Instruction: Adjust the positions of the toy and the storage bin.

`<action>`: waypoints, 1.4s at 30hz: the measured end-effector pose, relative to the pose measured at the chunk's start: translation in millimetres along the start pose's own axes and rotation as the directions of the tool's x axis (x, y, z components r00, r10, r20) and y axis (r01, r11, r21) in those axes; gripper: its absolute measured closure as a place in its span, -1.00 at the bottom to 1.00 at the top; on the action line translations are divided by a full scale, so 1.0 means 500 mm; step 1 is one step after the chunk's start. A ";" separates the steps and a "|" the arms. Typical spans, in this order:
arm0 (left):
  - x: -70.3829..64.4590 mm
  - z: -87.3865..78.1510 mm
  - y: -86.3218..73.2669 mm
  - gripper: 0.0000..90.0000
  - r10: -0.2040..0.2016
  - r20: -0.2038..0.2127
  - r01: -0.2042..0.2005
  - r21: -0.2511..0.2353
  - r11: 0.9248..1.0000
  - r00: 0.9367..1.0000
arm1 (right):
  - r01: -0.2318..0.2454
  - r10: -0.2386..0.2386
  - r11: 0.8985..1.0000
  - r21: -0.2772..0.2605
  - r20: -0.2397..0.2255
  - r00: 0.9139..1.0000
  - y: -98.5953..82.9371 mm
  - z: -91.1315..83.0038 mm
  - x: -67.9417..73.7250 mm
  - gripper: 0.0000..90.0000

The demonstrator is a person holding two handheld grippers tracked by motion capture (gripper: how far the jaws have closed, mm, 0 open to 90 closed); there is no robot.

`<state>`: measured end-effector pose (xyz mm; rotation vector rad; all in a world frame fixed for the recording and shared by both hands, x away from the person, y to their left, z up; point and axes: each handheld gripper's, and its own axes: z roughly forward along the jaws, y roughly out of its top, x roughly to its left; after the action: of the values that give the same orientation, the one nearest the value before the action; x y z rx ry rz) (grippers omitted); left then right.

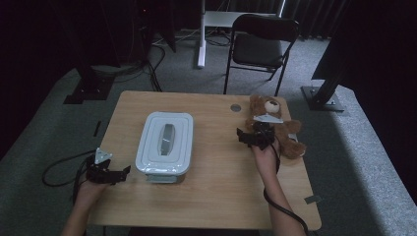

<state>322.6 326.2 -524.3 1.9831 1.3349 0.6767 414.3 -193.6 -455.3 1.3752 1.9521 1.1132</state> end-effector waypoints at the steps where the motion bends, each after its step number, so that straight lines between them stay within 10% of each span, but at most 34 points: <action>1: 0.001 0.001 0.005 -0.98 0.000 0.002 0.000 -0.001 1.000 1.000 | 0.008 -0.008 1.000 0.003 -0.006 1.000 -0.001 0.007 0.009 -0.71; 20: -0.034 0.041 0.054 -0.98 0.043 0.034 -0.042 -0.027 0.999 0.998 | 0.049 -0.034 0.996 0.075 -0.189 0.981 -0.048 0.165 0.180 -0.72; 42: -0.126 0.038 0.081 -0.98 0.134 0.103 -0.129 -0.049 0.990 0.986 | 0.081 -0.064 0.996 0.047 -0.296 0.953 -0.048 0.185 0.194 -0.72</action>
<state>338.9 252.0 -510.3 2.0572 1.1263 0.6444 438.1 -76.2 -520.4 1.2106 2.2407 1.2964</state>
